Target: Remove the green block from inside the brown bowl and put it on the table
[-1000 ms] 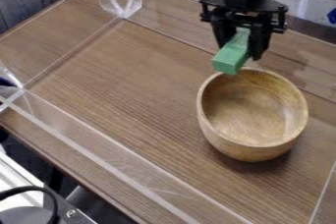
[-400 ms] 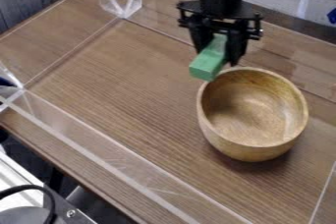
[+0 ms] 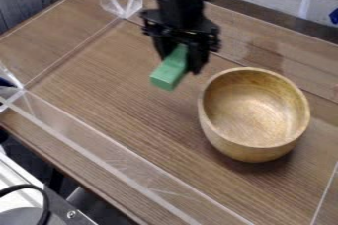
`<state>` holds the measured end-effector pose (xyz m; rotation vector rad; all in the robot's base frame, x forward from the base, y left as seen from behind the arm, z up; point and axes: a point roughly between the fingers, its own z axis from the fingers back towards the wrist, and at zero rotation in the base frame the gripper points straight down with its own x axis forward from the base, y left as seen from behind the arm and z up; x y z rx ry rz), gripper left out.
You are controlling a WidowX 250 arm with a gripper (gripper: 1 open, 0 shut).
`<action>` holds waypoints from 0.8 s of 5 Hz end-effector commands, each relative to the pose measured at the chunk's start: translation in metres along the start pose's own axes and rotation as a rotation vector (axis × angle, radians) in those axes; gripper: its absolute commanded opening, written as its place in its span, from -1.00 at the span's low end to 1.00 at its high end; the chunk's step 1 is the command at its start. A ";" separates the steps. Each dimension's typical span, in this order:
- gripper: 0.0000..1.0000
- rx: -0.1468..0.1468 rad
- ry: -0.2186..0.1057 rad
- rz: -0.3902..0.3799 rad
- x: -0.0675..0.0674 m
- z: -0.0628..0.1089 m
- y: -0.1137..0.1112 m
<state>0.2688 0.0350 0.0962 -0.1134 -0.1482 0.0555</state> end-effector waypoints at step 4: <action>-1.00 0.086 0.004 -0.029 0.029 -0.059 0.053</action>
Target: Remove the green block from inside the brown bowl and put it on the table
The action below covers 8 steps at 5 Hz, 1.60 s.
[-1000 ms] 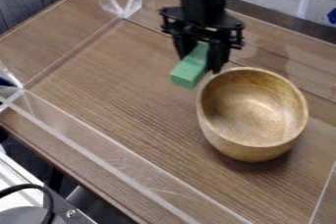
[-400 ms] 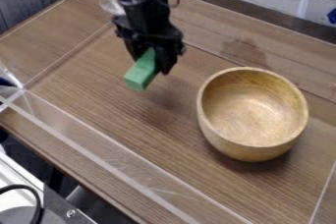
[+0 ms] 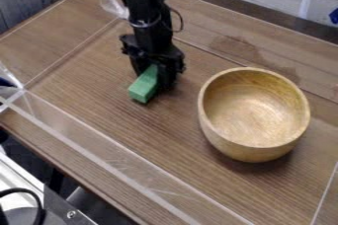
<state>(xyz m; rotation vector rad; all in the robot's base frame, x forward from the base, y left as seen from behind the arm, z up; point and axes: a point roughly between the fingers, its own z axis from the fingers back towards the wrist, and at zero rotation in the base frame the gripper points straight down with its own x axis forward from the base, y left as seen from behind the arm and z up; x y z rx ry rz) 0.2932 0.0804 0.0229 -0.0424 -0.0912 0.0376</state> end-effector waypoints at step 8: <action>-1.00 -0.069 -0.050 -0.007 0.009 -0.004 -0.004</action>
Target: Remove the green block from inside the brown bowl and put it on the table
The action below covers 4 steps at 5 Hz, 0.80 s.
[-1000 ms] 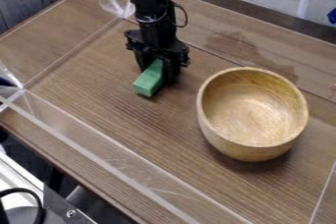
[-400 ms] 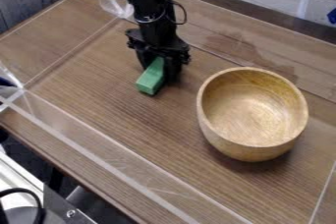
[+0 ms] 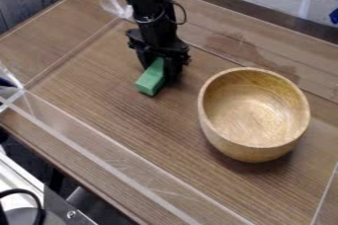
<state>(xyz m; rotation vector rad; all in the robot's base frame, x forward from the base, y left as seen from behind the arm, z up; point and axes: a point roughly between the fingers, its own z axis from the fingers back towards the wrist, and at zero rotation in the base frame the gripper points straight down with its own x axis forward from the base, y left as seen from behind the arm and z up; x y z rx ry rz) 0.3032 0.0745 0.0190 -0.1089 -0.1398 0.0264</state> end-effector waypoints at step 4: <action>-1.00 -0.040 0.019 0.068 0.000 0.008 0.007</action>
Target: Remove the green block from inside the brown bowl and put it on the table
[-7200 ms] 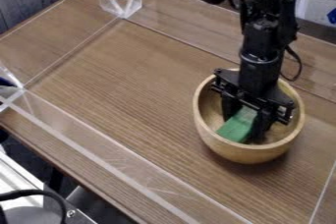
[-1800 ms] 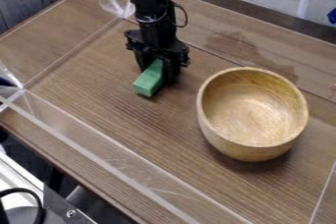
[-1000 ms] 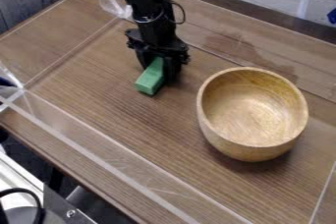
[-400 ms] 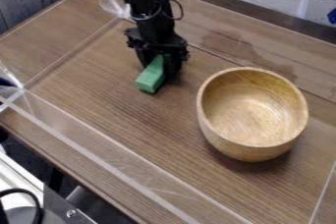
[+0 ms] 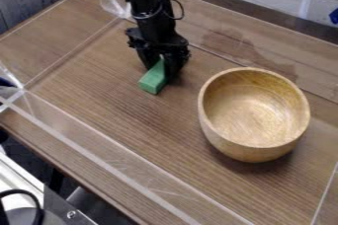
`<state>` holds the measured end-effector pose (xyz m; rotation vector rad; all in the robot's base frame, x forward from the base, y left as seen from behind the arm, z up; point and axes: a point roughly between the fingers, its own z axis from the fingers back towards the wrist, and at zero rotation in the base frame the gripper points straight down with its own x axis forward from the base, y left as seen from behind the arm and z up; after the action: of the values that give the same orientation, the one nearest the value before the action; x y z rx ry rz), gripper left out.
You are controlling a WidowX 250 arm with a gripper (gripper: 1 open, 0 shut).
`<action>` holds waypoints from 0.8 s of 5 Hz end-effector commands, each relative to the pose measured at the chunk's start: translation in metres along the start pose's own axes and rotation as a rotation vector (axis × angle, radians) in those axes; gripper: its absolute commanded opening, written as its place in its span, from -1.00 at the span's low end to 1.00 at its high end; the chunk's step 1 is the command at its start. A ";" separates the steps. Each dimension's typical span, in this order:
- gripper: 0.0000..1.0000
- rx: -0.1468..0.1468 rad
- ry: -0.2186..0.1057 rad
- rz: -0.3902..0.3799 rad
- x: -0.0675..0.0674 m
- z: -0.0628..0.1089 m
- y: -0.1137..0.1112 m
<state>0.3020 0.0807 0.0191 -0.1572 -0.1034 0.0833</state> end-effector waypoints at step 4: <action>1.00 -0.057 -0.064 0.010 0.004 0.042 0.010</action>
<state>0.2887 0.0908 0.0345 -0.2447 -0.0833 0.1079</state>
